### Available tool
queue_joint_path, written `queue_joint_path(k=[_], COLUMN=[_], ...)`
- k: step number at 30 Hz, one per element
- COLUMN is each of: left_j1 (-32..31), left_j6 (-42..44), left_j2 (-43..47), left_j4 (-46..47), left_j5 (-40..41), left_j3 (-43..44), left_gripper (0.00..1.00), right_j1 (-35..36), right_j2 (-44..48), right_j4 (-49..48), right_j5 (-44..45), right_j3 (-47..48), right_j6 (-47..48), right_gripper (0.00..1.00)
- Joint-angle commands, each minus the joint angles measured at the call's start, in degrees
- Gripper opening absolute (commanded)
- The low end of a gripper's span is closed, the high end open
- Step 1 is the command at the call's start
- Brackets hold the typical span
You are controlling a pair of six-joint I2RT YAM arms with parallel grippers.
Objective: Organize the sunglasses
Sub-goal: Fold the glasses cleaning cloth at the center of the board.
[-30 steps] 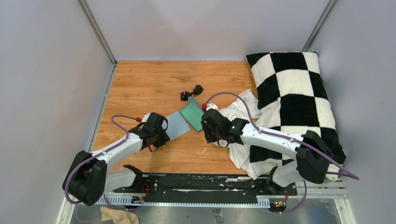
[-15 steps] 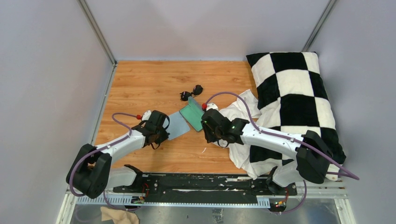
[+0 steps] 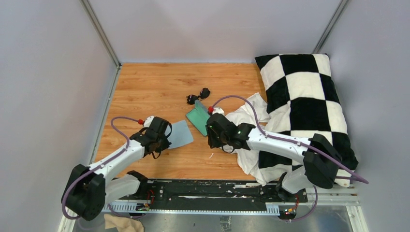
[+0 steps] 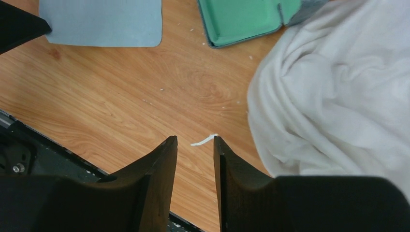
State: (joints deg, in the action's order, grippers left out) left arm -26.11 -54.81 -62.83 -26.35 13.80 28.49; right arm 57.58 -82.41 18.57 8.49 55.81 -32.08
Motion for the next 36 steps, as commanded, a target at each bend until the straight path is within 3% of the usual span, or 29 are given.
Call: queue_joint_path(k=[1,8,26,32,36], left_j1=[-0.3,-0.3,-0.2,-0.2,-0.2], left_j6=[2.4,1.9,2.2,1.9,2.3], left_j2=[3.6,5.1,5.6,5.5,5.5], left_j4=[-5.7,-5.2,-4.4,-4.5,-4.2], left_j5=[1.2,0.2,-0.6,-0.4,-0.9], left_j3=[-1.8,-3.7,-4.5,-4.6,-4.5], left_gripper=[0.00,0.00,0.00,0.00,0.00], right_j1=[2.4,2.9,3.3,3.3,3.3], right_j2=[-5.9,-18.9,-32.1,-32.7,-32.1], right_j4=[-4.7,-8.2,-3.9,-5.1,-6.5], right_j5=[-2.4,-5.0,-2.3,-3.4,-4.2], right_j3=[1.7,8.5,17.2,17.1,16.3], right_j6=[-7.5,-17.3,-19.6,-18.8,-18.3], right_gripper=[0.39,0.30,0.34,0.14,0.08])
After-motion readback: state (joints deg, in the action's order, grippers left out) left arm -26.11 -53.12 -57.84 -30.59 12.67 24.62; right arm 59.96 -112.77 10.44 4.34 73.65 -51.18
